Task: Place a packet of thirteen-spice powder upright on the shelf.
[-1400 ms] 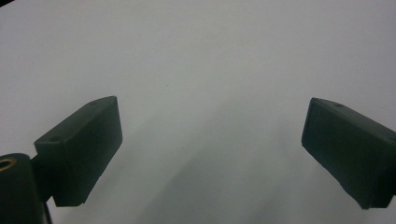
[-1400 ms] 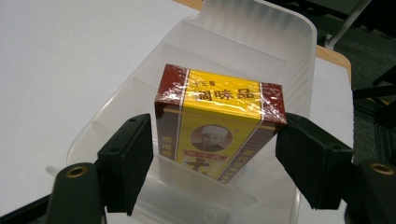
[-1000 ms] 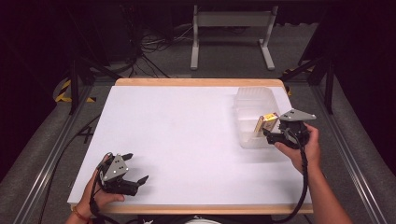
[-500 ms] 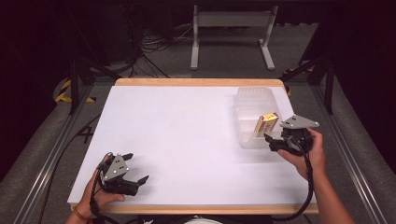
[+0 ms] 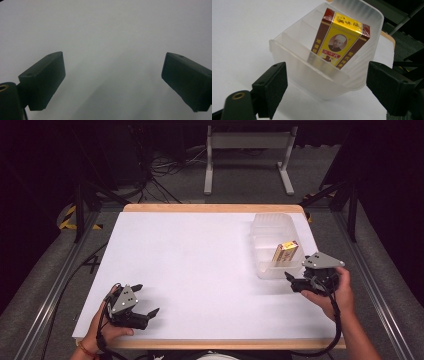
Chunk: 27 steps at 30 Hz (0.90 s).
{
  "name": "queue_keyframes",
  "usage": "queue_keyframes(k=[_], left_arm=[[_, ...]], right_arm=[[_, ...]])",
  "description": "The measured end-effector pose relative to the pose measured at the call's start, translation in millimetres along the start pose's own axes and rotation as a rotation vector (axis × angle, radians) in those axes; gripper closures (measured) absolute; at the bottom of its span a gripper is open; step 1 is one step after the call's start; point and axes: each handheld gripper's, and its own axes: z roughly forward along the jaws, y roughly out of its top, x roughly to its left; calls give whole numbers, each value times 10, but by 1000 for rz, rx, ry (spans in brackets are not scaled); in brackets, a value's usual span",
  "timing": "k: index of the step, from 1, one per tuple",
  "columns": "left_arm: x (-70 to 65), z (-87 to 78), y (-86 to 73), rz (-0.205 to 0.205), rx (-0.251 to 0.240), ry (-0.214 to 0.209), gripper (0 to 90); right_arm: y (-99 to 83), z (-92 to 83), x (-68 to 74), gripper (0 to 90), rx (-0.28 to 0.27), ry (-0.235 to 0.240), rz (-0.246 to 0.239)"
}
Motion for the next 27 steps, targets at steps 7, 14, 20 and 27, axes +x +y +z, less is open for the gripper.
queue_keyframes(k=[7,14,20,27], left_arm=[[2,-7,-1,-1,-3,3,59],[7,-10,-3,-2,-5,3,59],[7,-17,-4,-4,-6,4,59],[8,-19,-4,-6,-7,5,59]], right_arm=[[-126,-18,13,153,3,0,-29],[-237,-34,46,143,8,-20,-80],[-348,-18,72,141,23,-28,-91],[-502,-72,77,141,21,-35,-79]])
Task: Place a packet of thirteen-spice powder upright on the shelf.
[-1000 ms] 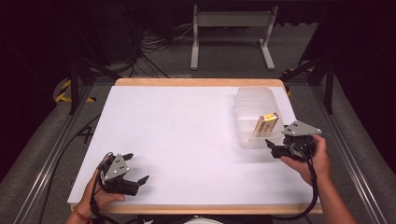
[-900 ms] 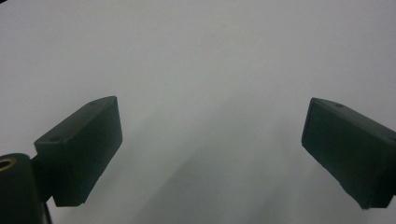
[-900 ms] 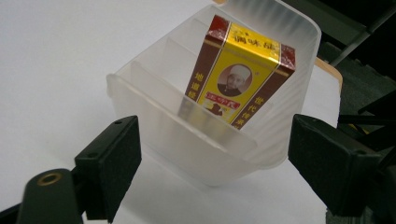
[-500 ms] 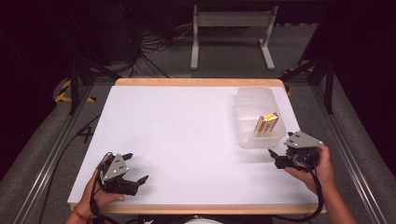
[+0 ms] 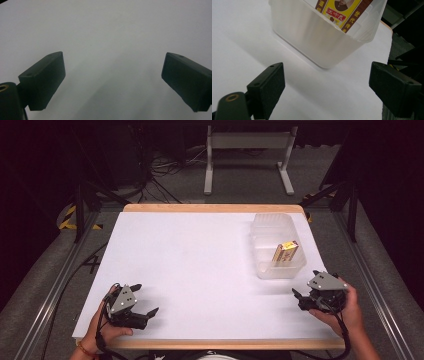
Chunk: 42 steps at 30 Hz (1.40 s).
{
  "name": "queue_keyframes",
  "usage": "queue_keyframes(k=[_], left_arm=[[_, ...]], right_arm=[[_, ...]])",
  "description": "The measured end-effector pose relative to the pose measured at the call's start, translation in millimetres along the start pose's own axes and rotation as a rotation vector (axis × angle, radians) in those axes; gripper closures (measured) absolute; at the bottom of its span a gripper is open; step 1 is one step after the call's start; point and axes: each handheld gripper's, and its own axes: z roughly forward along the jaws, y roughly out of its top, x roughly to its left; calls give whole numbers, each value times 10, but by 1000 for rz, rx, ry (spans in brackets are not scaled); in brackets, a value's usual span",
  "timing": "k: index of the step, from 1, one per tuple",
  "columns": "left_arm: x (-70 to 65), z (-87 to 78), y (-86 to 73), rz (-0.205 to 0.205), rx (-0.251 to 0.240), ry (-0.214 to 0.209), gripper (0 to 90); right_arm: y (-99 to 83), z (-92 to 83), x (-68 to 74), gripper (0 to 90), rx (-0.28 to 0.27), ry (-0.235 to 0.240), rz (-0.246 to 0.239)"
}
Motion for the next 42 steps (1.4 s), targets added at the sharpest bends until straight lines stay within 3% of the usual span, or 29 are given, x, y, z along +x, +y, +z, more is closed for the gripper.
queue_keyframes(k=[9,16,24,29,42], left_arm=[[-1,2,4,1,2,4,59],[-3,-15,-1,-4,-3,7,59],[10,-15,9,-6,-10,4,59],[9,-32,8,-9,-20,5,59],[5,-56,-1,-1,-35,-2,59]], right_arm=[[-200,-61,-12,127,-19,16,14],[-353,-74,-30,122,-19,13,55],[-564,-113,-56,116,-38,5,155],[-599,-136,-68,116,-56,1,185],[-546,-65,54,114,-34,0,147]])
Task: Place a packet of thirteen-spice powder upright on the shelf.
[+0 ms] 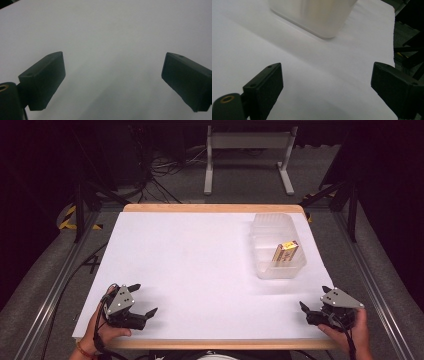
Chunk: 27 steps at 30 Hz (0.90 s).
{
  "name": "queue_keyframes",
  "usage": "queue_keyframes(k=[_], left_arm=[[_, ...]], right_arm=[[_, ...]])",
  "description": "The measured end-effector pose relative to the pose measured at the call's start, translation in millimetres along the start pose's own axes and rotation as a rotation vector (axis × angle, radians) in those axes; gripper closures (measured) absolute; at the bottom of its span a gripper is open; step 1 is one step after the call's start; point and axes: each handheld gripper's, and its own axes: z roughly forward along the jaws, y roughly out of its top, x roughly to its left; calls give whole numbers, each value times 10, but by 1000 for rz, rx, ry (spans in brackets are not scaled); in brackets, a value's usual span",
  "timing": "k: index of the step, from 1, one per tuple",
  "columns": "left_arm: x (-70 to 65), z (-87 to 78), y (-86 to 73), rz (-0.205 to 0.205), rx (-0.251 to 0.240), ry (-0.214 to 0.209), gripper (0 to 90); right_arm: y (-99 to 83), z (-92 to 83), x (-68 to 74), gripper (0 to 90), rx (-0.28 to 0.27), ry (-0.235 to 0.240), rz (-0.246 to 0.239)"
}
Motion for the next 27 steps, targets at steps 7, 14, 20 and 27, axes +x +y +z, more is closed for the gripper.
queue_keyframes(k=[7,14,20,27], left_arm=[[-3,6,8,1,6,-1,59],[8,5,6,-3,0,-1,59],[16,12,16,-7,-2,-1,59],[14,25,32,-4,-5,-3,59]], right_arm=[[-23,-1,-21,114,-6,-7,24],[-7,-8,-1,114,-8,-5,17],[-2,1,9,113,-5,0,13],[-12,-25,11,111,-9,4,16]])
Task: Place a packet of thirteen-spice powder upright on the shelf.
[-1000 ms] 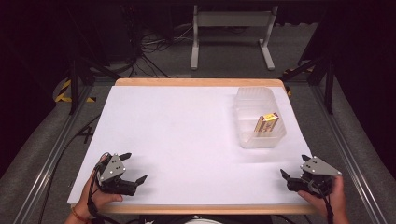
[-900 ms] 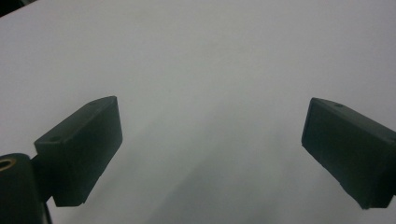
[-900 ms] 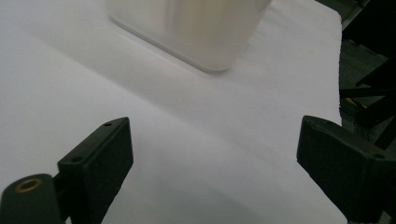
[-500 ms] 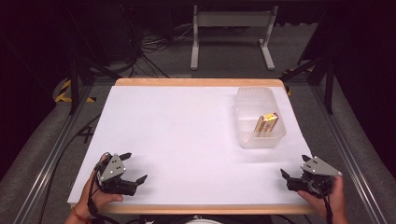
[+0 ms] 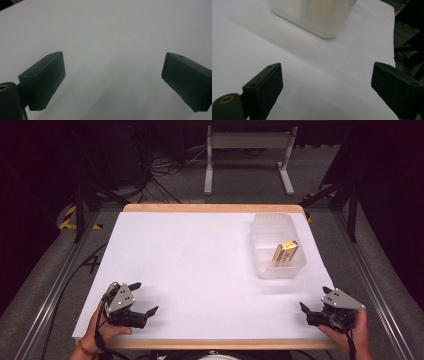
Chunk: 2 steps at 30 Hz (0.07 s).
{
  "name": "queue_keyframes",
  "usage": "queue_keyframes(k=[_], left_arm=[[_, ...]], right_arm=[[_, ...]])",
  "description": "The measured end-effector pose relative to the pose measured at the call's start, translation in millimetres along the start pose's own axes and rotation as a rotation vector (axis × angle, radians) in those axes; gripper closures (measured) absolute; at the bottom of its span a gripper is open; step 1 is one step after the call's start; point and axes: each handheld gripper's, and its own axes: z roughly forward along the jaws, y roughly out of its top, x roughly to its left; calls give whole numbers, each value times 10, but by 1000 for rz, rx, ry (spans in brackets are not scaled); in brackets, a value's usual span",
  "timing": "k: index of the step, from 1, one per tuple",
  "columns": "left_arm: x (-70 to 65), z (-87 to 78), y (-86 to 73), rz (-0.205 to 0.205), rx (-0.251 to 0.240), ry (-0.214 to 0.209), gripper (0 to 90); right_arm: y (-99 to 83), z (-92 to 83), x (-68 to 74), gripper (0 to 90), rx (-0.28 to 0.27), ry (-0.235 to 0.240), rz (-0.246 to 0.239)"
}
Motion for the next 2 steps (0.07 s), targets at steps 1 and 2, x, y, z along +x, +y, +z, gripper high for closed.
queue_keyframes(k=[1,2], left_arm=[[0,0,0,0,0,0,59],[-1,5,2,-2,1,-2,59]], right_arm=[[0,0,0,111,0,0,0],[1,-3,2,111,-2,-1,0]])
